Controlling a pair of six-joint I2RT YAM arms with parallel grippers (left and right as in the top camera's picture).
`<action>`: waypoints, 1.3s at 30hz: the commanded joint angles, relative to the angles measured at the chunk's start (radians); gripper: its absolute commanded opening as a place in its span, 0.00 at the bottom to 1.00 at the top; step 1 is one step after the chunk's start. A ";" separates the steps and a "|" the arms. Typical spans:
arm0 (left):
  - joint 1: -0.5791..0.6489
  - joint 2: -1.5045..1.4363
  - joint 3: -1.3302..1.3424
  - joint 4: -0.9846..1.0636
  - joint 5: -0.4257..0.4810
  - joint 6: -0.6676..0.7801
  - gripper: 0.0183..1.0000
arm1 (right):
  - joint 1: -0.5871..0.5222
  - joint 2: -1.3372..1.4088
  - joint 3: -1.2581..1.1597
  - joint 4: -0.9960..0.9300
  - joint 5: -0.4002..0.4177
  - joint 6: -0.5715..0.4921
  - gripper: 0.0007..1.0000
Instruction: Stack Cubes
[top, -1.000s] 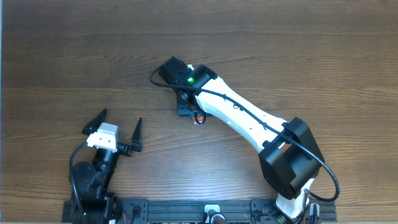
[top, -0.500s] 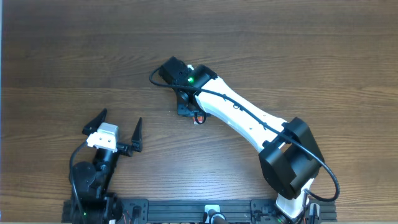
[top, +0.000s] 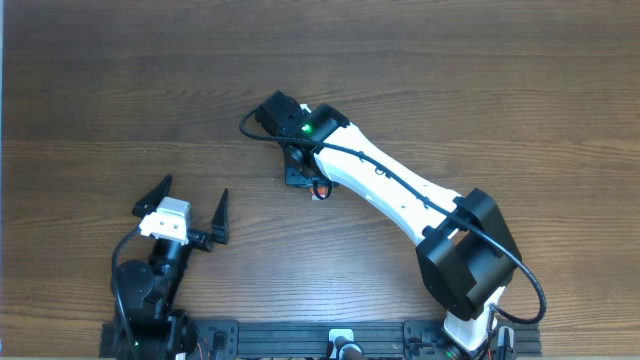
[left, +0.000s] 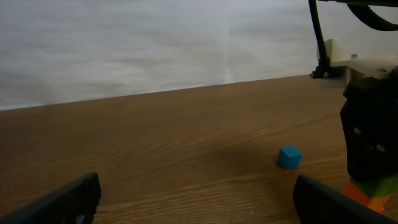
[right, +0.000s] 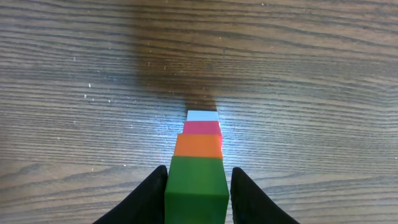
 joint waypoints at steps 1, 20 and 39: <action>0.006 -0.007 -0.006 0.003 0.009 0.013 1.00 | -0.001 -0.013 -0.007 0.002 0.003 -0.023 0.34; 0.006 -0.007 -0.006 0.003 0.009 0.014 1.00 | -0.002 -0.013 -0.007 0.019 0.006 -0.025 0.99; 0.006 -0.007 -0.006 0.003 0.009 0.014 1.00 | -0.173 0.081 0.210 0.027 0.026 -0.264 0.99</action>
